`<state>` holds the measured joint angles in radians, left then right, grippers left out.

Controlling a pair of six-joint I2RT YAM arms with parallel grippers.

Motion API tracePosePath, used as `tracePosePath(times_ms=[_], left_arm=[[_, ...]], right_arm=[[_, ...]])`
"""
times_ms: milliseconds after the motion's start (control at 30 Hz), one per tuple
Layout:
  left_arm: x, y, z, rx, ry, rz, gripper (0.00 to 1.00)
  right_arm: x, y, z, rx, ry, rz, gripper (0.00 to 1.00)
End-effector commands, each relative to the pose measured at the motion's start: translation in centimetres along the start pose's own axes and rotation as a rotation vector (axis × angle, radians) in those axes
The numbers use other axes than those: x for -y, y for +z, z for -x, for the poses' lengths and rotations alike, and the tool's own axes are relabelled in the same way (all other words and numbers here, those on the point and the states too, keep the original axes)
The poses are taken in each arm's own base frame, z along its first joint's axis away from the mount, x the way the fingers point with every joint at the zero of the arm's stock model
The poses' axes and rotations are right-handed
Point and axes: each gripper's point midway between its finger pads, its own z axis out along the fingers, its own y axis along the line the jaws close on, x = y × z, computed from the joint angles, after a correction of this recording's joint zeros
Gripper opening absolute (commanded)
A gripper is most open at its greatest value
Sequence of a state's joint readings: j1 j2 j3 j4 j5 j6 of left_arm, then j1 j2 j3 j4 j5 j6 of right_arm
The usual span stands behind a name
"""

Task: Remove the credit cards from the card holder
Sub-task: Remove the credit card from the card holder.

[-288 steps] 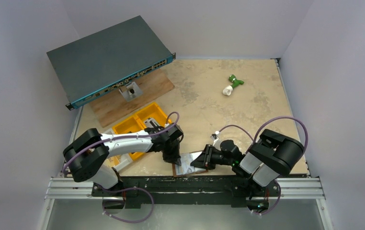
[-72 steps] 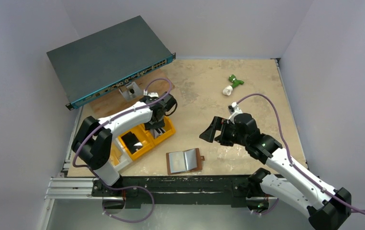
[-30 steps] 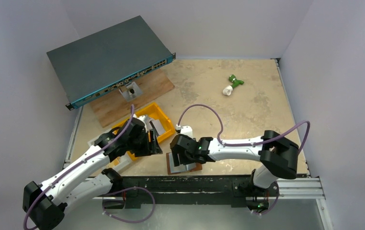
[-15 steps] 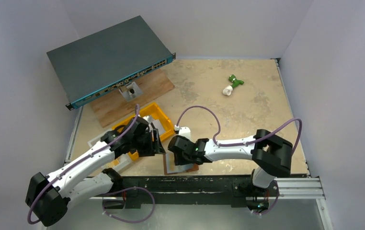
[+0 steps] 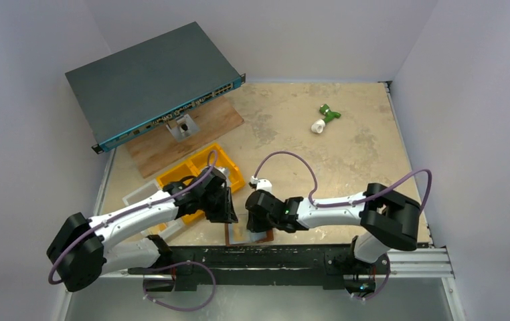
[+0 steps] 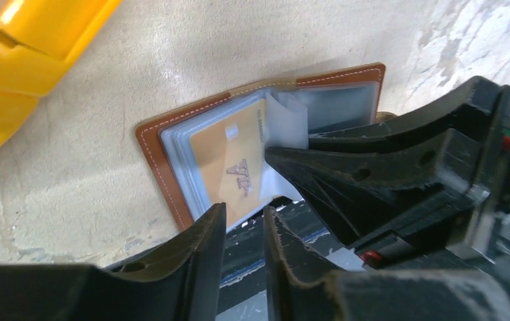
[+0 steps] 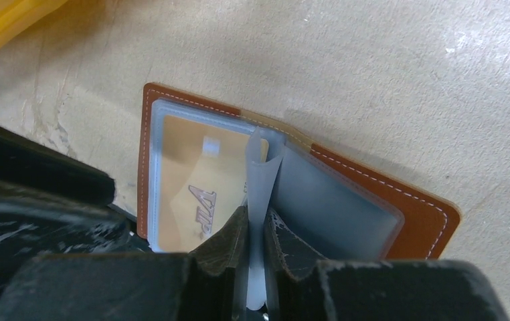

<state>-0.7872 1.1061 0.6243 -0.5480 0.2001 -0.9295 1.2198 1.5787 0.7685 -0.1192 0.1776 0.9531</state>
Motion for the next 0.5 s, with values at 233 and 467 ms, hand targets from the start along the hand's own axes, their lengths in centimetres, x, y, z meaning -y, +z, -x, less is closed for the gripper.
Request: tracePosePath(times_ms=[233,467], left_arm=[[0.3,4.6,0.5,0.016,0.008,0.063,0.10],[-0.7,5.3,0.2,0.001,0.011,0.127,0.04]], right_arm=[[-0.5,-1.5,0.5,0.021,0.010,0.126,0.23],[-1.2,-2.9,1.9,0.063,0.019,0.139,0.33]])
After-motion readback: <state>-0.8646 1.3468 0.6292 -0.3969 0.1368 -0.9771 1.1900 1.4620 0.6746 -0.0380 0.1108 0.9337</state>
